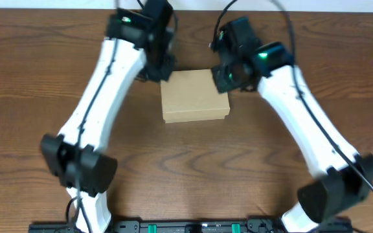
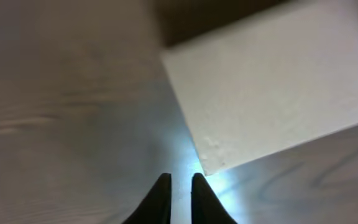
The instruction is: Pack container
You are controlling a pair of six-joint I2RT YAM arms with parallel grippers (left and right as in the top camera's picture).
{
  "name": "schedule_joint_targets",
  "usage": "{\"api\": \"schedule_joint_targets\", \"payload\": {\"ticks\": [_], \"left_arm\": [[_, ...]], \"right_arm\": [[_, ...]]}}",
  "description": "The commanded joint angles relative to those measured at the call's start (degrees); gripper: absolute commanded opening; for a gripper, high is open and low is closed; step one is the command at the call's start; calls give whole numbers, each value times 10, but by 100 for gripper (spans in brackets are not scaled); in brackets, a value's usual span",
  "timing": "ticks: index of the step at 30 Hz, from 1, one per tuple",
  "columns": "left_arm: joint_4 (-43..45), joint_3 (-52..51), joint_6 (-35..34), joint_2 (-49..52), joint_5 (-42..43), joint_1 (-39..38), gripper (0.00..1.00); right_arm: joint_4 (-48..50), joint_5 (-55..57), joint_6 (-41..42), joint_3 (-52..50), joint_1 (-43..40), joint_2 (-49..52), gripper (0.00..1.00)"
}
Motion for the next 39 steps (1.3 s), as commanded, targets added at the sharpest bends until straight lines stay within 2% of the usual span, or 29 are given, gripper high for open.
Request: {"api": "schedule_joint_targets", "payload": {"ticks": [1,8,10,11,12,13,15,16,18,26,39], "left_arm": [[-17,66,-12,-56,-42,38,14],[-37,95,-14,-126,-56,138,21],[-40,95,-14,-139,-56,160,27],[-41,95,-14,-146,-56,170,36],[-42,95,-14,-150,-57,176,48],[-43,95,-14,-153,-56,181,61],[-47,95,-14,-158,-58,189,82],[-47,95,-14,-160,-61,190,97],[-50,95,-14,-160,-69,190,95],[-65,95,-12,-160,-114,190,95],[-65,95,-15,-160,-115,189,95]], "right_arm": [[-3,80,13,49,-22,-58,1],[2,103,13,81,-88,-128,1],[7,103,13,81,-108,-144,2],[10,103,13,81,-115,-151,8],[14,103,13,81,-123,-158,14],[16,102,13,81,-127,-163,26],[19,101,13,81,-131,-173,55],[19,101,13,81,-131,-177,67],[19,101,13,81,-131,-181,99],[14,100,13,81,-130,-183,99],[-23,100,13,81,-130,-183,99]]}}
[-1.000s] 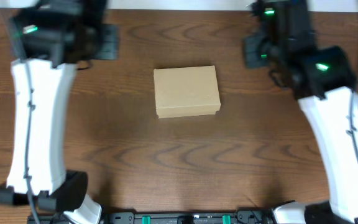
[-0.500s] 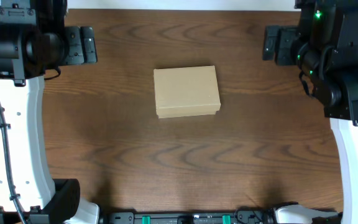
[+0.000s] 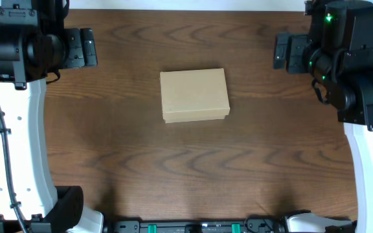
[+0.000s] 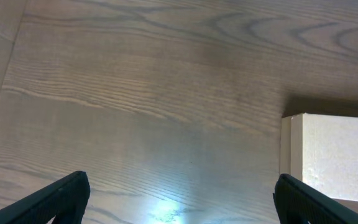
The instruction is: Pack container
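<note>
A closed tan cardboard box point(image 3: 194, 96) lies flat in the middle of the wooden table. My left gripper point(image 4: 182, 202) is open, its dark fingers point(image 4: 61, 198) spread wide above bare wood, with the box's pale corner point(image 4: 337, 158) off to its right. In the overhead view the left gripper point(image 3: 86, 46) hangs at the far left, well apart from the box. The right gripper point(image 3: 288, 53) hangs at the far right, also apart from the box; its jaws cannot be made out. Nothing is held that I can see.
The brown wooden table point(image 3: 186, 175) spreads all around the box. Both white arms rise along the left and right edges of the overhead view. The arm bases sit at the front edge.
Both arms have drawn back from the box's far side to the table's left and right. The left gripper, shut beside the box's corner then, is now open. The box lies where it was.
</note>
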You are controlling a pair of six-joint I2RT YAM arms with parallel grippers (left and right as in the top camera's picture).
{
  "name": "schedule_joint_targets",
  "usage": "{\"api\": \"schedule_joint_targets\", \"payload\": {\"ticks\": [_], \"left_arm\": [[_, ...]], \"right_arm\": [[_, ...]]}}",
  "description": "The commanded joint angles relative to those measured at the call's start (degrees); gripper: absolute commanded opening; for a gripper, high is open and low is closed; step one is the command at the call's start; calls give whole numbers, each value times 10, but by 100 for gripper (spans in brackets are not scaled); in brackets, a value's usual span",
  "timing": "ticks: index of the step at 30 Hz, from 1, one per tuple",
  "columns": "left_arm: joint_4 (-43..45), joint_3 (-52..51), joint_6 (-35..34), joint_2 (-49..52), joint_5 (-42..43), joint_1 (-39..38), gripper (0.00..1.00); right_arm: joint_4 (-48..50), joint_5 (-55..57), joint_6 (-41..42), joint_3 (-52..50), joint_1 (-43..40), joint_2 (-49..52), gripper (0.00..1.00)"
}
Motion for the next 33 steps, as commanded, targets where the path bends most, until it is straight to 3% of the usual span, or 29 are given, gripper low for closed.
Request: {"api": "schedule_joint_targets", "payload": {"ticks": [1,33], "left_arm": [[-2,5,0,-5,-10,2,95],[-2,5,0,122,-10,5,95]], "right_arm": [[-2,5,1,5,-2,-7,99],[-5,-62,1,5,-2,-7,99]]}}
